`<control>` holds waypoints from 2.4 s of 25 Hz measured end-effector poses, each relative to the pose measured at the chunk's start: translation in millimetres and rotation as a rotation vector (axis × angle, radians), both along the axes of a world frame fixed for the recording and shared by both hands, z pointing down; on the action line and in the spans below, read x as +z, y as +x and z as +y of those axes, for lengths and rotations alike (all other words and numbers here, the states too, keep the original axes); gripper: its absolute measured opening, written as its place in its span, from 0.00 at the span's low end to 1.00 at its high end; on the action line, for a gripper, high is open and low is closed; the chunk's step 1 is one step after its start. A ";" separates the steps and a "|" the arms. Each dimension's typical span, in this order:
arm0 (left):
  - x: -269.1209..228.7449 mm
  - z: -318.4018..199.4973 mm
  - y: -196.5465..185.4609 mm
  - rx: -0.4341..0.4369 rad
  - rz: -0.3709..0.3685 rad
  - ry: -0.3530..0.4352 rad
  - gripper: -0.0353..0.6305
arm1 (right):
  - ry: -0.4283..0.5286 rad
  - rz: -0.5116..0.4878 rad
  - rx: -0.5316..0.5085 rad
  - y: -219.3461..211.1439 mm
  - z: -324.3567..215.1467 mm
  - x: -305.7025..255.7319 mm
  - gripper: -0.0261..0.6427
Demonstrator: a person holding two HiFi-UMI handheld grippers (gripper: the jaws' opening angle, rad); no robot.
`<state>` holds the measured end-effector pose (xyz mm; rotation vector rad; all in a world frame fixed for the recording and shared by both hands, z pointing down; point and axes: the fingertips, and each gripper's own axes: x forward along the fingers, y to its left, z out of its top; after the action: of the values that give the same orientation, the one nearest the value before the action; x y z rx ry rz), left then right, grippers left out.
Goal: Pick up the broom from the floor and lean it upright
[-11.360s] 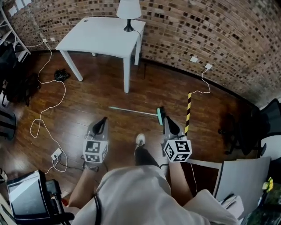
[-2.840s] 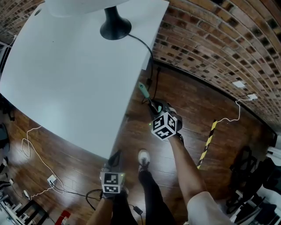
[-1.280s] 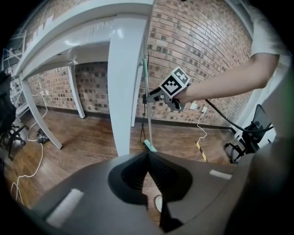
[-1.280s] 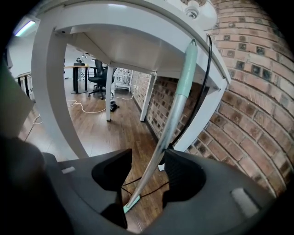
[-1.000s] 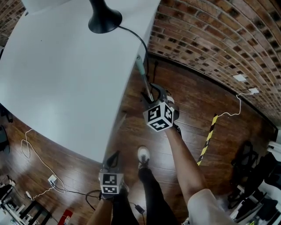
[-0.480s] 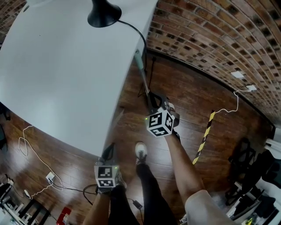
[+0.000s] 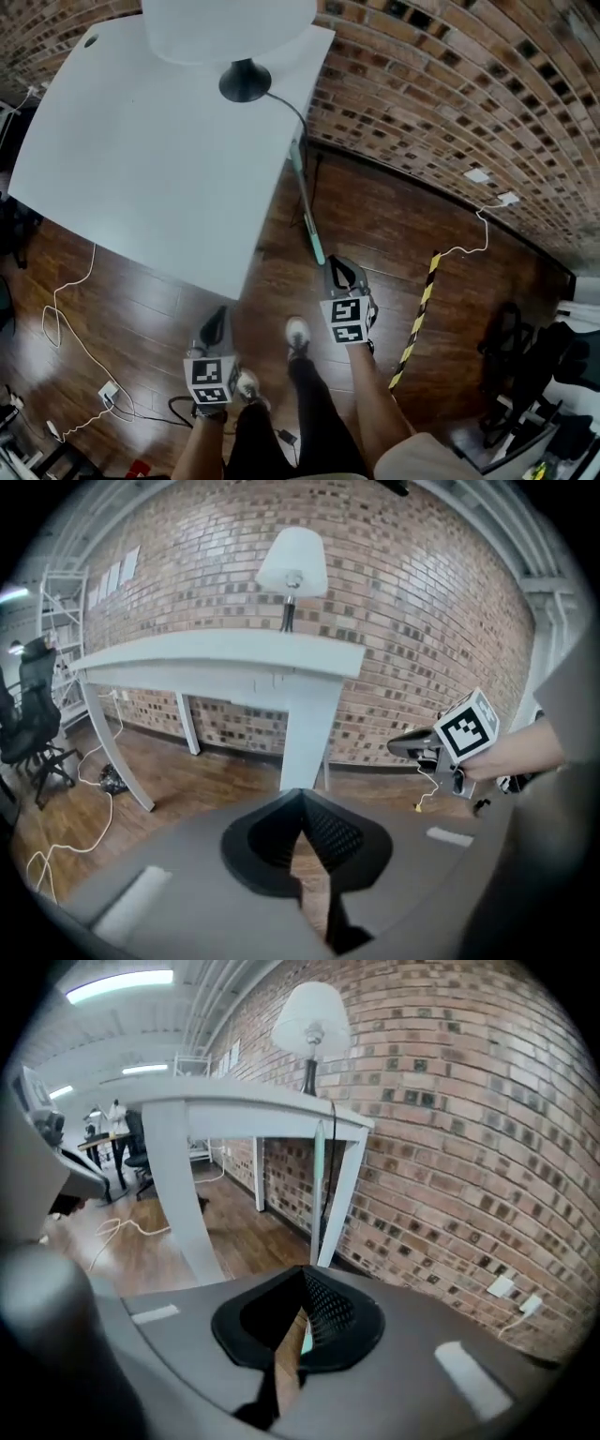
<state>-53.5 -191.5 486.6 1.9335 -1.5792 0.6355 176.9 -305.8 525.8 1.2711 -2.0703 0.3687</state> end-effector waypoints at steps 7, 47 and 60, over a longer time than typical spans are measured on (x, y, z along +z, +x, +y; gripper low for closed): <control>-136.0 8.7 -30.3 -0.018 -0.004 0.168 0.05 | 0.211 -0.141 0.050 -12.7 34.4 -168.8 0.06; -412.0 206.0 -41.1 0.166 -0.024 0.643 0.05 | 0.595 -0.241 0.158 18.1 320.5 -481.5 0.06; -405.3 213.1 -22.8 0.167 -0.025 0.619 0.05 | 0.593 -0.238 0.138 19.9 314.0 -480.2 0.06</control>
<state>-76.4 21.6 81.3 2.5279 -1.7850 0.2402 196.8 8.2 45.6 1.7908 -2.3995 -0.0534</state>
